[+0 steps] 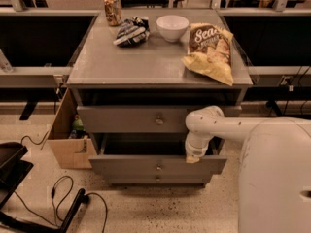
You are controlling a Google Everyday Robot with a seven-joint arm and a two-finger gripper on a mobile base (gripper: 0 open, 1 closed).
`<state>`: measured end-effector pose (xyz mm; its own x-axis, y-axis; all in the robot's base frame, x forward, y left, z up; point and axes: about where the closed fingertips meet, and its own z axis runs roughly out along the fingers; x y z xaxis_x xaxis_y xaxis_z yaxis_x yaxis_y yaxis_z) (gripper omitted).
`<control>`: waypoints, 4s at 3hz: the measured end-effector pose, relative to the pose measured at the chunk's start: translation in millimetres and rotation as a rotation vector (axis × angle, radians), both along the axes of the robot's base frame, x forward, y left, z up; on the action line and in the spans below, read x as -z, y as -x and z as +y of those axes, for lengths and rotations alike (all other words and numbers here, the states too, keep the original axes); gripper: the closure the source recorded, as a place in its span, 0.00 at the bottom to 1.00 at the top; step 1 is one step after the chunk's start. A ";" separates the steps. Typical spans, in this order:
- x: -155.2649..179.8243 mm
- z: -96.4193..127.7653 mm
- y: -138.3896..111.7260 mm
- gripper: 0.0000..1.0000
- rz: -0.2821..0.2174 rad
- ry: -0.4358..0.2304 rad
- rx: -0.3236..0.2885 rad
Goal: Open middle drawer
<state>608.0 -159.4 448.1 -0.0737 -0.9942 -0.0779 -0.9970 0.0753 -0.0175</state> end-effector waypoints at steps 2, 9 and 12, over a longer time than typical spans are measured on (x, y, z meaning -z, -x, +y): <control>-0.5 -3.2 6.4 0.86 0.015 0.001 0.003; 28.7 8.9 77.3 0.18 0.203 0.017 0.048; 18.3 10.4 76.6 0.87 0.209 0.020 0.052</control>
Offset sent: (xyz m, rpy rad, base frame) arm -0.0066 -0.0033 0.0005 -0.0013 0.0154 -0.0029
